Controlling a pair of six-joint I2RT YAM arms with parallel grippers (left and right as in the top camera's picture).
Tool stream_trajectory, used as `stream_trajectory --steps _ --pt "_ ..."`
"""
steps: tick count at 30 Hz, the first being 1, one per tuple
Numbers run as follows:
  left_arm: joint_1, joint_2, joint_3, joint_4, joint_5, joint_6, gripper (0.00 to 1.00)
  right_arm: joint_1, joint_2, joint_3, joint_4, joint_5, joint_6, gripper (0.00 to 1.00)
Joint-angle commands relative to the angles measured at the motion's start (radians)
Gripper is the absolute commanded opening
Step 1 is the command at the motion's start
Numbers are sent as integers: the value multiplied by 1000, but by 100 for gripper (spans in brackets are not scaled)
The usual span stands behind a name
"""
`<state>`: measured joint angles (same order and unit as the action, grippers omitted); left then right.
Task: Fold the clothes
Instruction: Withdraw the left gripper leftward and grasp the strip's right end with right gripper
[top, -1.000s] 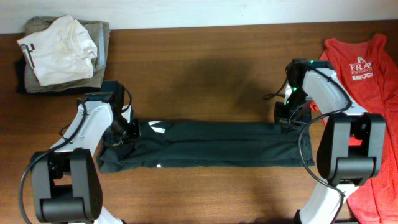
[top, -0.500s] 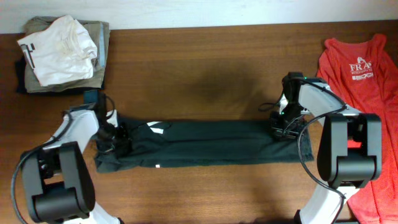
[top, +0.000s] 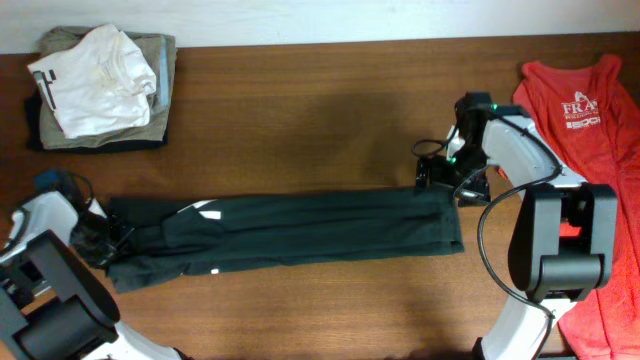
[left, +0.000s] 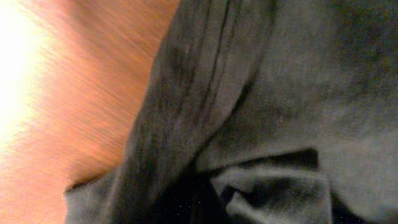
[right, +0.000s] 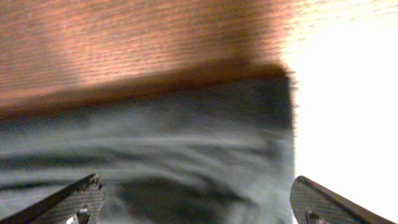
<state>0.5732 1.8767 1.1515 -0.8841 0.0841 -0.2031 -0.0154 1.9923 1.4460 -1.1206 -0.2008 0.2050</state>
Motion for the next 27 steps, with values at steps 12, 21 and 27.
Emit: stream_trajectory --steps 12,21,27 --pt "30 12 261 -172 -88 -8 1 70 4 -13 -190 -33 -115 28" --pt "30 12 259 -173 -88 -8 2 21 4 -187 -94 261 86 30" --pt "30 12 259 -173 -88 -8 21 1 -5 41 -237 311 120 28"
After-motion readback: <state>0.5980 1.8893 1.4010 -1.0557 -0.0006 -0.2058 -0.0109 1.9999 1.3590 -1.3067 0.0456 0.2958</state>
